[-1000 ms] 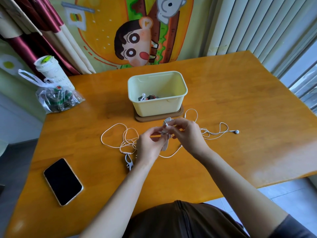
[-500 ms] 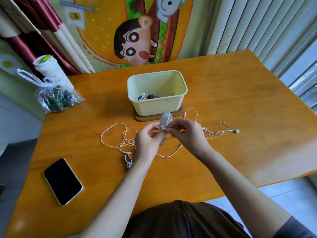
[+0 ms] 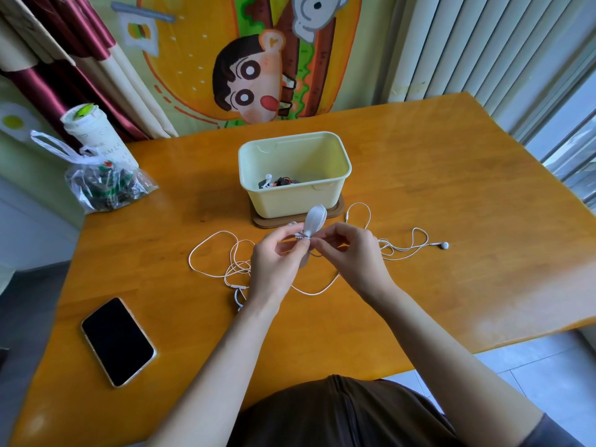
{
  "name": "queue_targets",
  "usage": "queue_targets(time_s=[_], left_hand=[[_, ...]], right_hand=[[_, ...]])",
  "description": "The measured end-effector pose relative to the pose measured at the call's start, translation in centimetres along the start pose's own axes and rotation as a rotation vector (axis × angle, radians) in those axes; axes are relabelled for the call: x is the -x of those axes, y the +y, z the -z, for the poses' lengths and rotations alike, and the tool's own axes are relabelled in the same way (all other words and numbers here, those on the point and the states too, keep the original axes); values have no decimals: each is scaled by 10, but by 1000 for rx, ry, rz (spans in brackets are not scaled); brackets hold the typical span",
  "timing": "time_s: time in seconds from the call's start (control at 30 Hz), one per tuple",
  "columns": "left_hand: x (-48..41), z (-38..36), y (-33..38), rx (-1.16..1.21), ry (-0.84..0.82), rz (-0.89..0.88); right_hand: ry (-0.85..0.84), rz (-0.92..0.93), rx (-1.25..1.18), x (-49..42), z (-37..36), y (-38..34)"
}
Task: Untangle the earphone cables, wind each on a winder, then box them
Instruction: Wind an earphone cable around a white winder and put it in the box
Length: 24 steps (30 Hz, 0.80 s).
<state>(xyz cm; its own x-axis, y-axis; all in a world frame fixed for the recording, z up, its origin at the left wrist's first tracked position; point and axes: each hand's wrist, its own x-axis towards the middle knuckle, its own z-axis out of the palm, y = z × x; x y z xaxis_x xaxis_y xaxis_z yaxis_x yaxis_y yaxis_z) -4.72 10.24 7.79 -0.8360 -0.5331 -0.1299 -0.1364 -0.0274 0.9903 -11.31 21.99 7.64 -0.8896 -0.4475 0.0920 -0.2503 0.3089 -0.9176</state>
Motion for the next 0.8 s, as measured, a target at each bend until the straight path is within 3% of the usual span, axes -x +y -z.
queue_targets(time_s=[0.2, 0.5, 0.8], left_hand=[[1, 3, -2, -39, -7, -14], [-1, 2, 2, 143, -12, 125], [-5, 3, 9, 139, -57, 121]], right_hand=[[-13, -10, -39, 1, -1, 1], [0, -42, -149, 2, -8, 2], [-132, 0, -10, -20, 3, -3]])
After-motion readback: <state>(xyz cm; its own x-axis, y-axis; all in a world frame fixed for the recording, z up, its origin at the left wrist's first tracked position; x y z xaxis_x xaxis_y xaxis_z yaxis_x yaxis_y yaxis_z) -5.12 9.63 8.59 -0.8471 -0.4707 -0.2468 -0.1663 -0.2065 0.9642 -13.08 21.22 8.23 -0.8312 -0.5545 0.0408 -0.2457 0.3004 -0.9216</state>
